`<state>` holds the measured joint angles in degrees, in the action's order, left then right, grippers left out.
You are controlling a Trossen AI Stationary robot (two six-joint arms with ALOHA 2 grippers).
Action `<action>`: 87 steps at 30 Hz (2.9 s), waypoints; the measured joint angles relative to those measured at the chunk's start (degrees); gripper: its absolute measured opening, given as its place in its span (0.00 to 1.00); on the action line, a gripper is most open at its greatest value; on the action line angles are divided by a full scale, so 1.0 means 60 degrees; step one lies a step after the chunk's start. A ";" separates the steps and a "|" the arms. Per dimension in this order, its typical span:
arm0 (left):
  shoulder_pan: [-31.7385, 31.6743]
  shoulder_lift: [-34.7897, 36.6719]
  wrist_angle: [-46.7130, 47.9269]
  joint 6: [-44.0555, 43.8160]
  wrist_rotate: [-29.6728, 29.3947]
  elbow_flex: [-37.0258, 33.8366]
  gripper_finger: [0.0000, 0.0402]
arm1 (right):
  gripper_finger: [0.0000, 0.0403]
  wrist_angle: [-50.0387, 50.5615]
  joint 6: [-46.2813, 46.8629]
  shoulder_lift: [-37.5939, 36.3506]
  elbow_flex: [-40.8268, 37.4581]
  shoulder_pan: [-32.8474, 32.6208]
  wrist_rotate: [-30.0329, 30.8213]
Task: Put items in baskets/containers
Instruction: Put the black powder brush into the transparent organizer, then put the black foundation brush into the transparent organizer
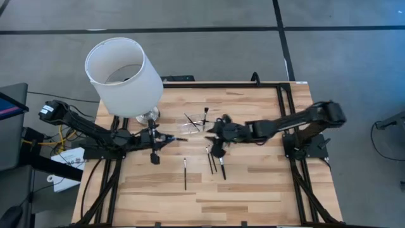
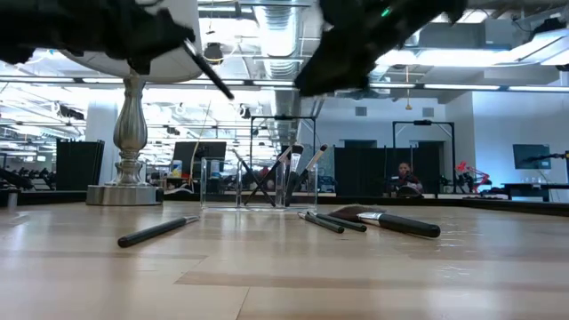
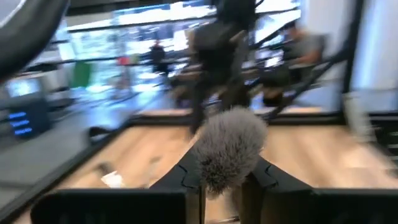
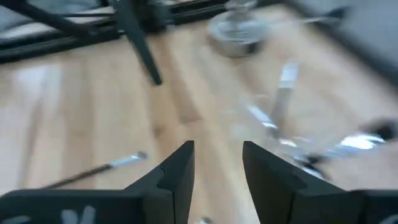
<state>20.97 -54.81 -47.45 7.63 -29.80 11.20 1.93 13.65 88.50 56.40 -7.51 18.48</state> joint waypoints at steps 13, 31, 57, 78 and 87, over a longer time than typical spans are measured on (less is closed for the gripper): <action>-0.2625 -0.2432 0.0055 -0.0652 -0.0783 0.0137 0.12 | 0.31 0.0671 -0.0027 -0.1162 0.0007 -0.0772 0.1957; -0.2627 -0.3419 -0.0042 -0.1037 -0.0783 0.0321 0.24 | 0.30 0.0593 0.0000 -0.1113 0.0004 -0.0715 0.1911; -0.0331 -0.1667 -0.0032 -0.0843 0.2473 0.0211 0.30 | 0.52 -0.1883 -0.4179 0.5310 0.2858 -0.0627 -0.4578; -0.0344 -0.1671 0.0078 -0.0822 0.2379 0.0178 0.30 | 0.49 0.1228 -0.7512 0.7576 0.5932 0.0387 -0.6785; -0.0331 -0.1671 -0.0014 -0.0935 0.2501 0.0189 0.30 | 0.06 0.1497 -0.7345 0.7576 0.5858 0.0437 -0.6843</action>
<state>18.98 -64.84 -47.54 2.02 -14.80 12.34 10.91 -30.42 133.96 91.55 -4.89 -22.58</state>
